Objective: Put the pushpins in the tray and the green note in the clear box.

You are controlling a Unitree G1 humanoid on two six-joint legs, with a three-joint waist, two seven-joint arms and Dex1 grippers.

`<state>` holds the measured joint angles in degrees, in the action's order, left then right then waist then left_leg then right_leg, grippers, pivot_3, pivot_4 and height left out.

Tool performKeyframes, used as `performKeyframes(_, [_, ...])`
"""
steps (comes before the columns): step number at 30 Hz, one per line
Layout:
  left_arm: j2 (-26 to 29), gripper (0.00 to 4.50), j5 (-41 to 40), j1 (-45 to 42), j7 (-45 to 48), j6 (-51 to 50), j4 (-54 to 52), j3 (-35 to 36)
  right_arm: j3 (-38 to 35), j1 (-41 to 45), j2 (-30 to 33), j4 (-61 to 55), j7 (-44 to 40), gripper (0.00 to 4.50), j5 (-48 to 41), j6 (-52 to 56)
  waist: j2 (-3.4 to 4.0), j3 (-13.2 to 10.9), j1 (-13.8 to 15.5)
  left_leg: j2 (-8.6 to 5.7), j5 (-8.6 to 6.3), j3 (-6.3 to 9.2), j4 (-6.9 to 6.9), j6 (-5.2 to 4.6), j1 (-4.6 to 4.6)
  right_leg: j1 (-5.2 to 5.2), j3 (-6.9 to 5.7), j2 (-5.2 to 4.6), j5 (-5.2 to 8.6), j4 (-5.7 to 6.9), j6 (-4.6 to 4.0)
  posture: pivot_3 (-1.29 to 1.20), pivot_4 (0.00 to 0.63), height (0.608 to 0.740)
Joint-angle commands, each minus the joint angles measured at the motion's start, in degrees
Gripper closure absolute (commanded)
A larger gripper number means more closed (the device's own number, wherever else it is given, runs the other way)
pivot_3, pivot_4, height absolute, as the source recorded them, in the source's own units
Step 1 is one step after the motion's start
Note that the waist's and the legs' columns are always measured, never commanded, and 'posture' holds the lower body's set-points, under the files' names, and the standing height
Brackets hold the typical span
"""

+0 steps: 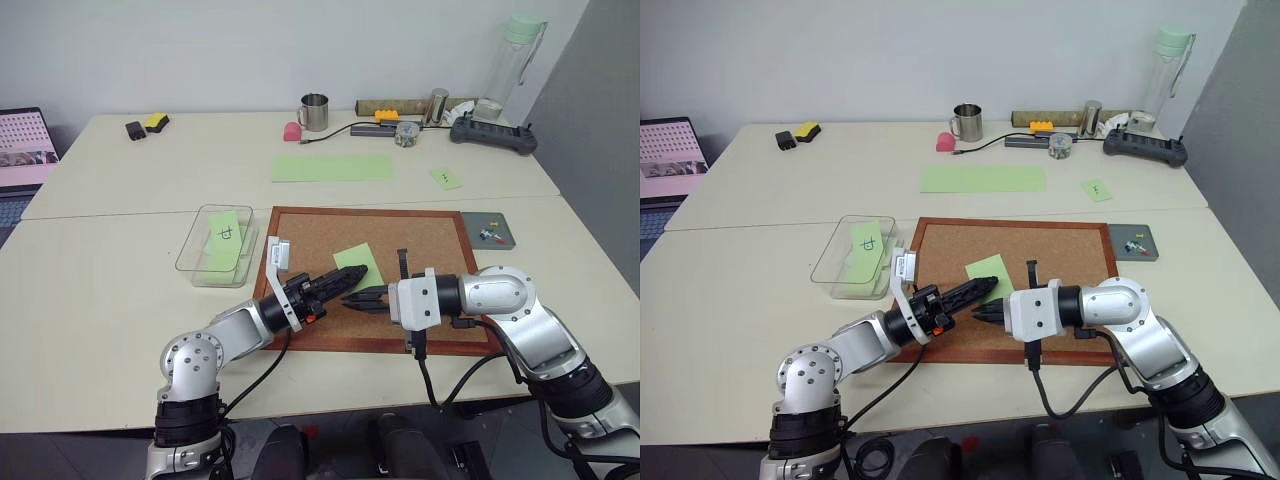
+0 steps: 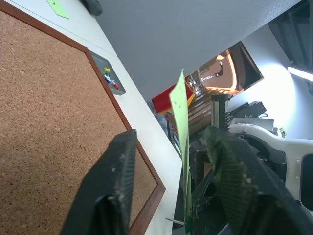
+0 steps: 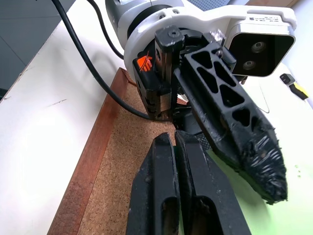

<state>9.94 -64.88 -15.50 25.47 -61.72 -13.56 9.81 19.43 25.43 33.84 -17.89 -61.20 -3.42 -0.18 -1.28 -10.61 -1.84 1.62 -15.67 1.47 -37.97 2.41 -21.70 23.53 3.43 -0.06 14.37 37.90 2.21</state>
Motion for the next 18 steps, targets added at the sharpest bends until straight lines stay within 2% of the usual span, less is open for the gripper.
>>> performKeyframes(1, [0.3, 3.15, -1.5, -0.4, 0.3, 0.6, -0.6, -0.1, -0.5, 1.1, -0.1, -1.3, 0.0, 4.50, -0.8, -0.2, 0.00, 0.0, 0.0, 0.00, 0.00, 0.00, 0.00, 0.00, 0.00, 0.00, 0.00, 0.00, 0.00, 0.00, 0.00, 0.00, 0.150, 0.740])
performKeyframes(9, [0.9, 4.47, 1.2, -0.7, 0.7, 2.0, 0.2, -1.6, -1.6, 1.3, 0.5, -1.0, 0.0, 4.50, -1.0, -0.2, 0.00, 0.0, 0.0, 0.00, 0.00, 0.00, 0.00, 0.00, 0.00, 0.00, 0.00, 0.00, 0.00, 0.00, -0.01, 0.00, 0.150, 0.740])
performKeyframes(18, [3.2, 4.49, 7.7, -1.1, 3.5, 5.9, 1.6, -5.2, -3.7, 1.7, 1.6, -1.3, 0.5, 4.50, -2.1, 1.1, 0.00, 0.0, 0.0, -0.01, 0.00, 0.00, 0.00, 0.00, 0.00, 0.00, -0.01, 0.00, 0.00, -0.01, -0.01, 0.00, 0.150, 0.740])
